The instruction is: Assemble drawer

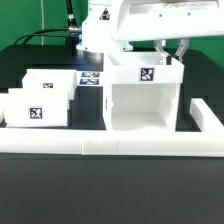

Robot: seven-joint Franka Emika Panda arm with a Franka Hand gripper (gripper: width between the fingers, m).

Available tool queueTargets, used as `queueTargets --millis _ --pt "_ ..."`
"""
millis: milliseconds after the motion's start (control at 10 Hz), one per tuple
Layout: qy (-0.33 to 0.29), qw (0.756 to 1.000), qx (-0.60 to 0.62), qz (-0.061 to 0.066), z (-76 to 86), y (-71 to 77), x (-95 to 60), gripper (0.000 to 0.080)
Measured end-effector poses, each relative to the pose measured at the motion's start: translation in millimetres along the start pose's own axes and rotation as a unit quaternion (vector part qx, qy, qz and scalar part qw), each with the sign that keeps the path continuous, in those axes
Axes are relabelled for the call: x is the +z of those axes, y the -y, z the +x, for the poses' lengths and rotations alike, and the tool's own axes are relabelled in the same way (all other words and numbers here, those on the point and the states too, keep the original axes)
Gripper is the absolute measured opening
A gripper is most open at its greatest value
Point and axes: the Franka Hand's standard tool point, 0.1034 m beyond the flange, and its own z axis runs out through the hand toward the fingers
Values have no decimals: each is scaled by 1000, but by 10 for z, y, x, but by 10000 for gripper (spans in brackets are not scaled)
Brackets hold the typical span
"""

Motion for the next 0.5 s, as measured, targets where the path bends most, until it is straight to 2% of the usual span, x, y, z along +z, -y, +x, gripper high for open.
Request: queueTargets --millis 300,500 --pt "0 1000 -1 0 -10 2 -4 38" --pt "-1 999 49 3 0 19 -9 38"
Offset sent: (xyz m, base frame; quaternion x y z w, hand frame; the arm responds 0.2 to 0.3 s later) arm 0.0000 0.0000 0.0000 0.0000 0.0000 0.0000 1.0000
